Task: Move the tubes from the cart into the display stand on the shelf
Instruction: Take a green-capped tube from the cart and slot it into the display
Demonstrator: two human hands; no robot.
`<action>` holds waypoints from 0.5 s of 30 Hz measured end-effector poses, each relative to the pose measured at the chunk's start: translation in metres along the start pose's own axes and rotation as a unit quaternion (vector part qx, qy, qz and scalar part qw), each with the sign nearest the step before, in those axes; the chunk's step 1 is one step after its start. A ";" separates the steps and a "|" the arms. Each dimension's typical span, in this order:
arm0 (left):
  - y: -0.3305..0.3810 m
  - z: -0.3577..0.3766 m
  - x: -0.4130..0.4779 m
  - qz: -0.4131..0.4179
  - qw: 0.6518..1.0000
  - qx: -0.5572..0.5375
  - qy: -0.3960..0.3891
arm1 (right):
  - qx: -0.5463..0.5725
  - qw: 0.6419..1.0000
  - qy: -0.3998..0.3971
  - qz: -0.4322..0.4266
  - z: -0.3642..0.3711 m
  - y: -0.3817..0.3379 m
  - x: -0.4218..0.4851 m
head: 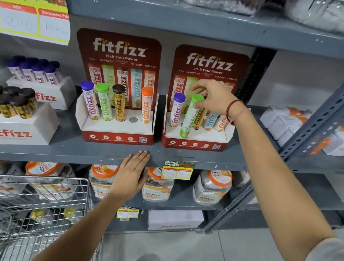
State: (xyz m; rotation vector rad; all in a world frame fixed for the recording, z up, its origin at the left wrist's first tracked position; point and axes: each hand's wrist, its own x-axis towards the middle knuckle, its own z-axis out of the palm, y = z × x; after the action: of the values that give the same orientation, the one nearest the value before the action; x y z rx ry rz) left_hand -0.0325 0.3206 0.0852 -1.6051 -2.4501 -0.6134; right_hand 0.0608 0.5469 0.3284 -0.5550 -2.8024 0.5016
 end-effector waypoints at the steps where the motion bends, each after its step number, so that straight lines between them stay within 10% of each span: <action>1: 0.000 0.000 0.000 0.000 1.000 0.000 0.002 | -0.006 1.000 0.000 -0.003 -0.001 0.001 0.003; 15: -0.001 0.002 0.001 -0.001 1.000 -0.005 0.007 | 0.013 0.996 0.056 0.067 0.017 0.015 0.035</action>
State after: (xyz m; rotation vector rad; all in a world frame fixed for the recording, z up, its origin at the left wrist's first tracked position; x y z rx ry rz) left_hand -0.0331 0.3218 0.0832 -1.5975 -2.4434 -0.6369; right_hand 0.0288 0.5695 0.3127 -0.7449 -2.6613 0.5146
